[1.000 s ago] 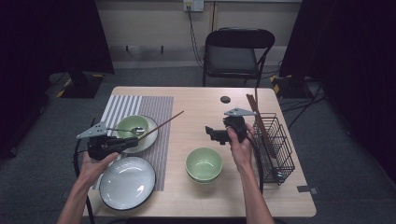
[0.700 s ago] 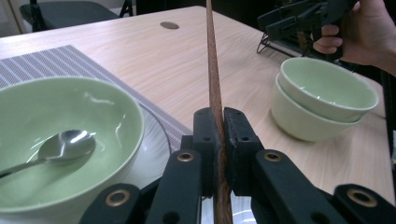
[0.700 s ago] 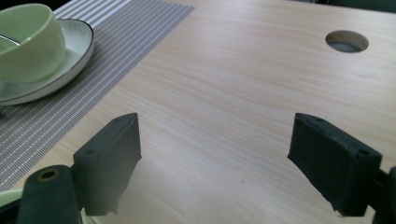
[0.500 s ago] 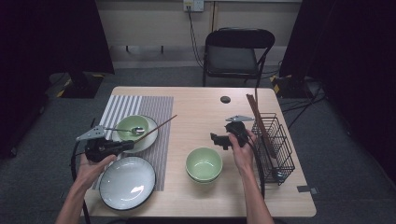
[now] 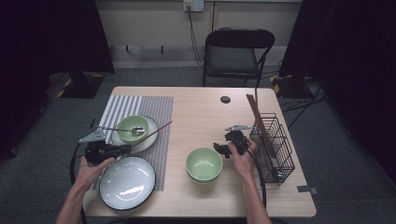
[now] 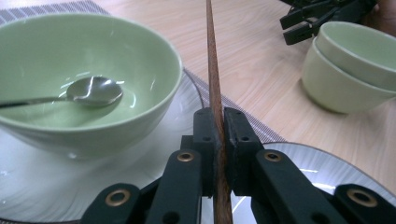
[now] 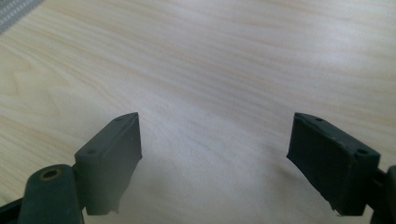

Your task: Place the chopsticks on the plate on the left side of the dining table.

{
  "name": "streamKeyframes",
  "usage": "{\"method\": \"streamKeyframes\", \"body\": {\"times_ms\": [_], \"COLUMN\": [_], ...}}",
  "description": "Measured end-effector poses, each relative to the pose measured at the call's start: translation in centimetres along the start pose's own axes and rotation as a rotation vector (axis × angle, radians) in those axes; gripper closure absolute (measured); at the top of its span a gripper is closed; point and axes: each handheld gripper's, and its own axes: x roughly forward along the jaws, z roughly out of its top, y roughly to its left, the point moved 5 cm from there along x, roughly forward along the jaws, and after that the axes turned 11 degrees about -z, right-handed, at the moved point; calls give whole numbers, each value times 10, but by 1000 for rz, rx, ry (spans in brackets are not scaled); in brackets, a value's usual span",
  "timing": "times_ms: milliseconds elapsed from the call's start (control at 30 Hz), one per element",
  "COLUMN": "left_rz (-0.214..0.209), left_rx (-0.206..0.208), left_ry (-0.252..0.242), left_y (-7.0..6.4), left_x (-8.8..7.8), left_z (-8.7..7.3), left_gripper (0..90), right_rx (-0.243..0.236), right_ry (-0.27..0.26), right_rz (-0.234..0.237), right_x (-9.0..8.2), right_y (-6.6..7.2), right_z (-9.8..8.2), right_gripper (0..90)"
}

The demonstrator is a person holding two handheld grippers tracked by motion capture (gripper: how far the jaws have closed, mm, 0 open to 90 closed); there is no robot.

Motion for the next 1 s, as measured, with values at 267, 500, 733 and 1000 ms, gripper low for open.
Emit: {"method": "streamKeyframes", "body": {"times_ms": [267,500,733,1000], "left_rz": [17,29,42,53], "left_rx": [-25,-37,-58,-74], "left_ry": [20,30,33,38], "left_y": [7,13,17,20], "left_x": [1,1,1,3], "left_z": [-9,-13,-18,-22], "left_gripper": [844,844,843,843], "right_rx": [-13,-37,-33,-34], "right_ry": [14,-12,-35,-35], "right_rz": [-7,-30,-30,-31], "right_x": [7,7,7,7], "right_y": [3,5,5,5], "right_z": [-12,-15,-17,-17], "right_gripper": [159,149,147,147]}}
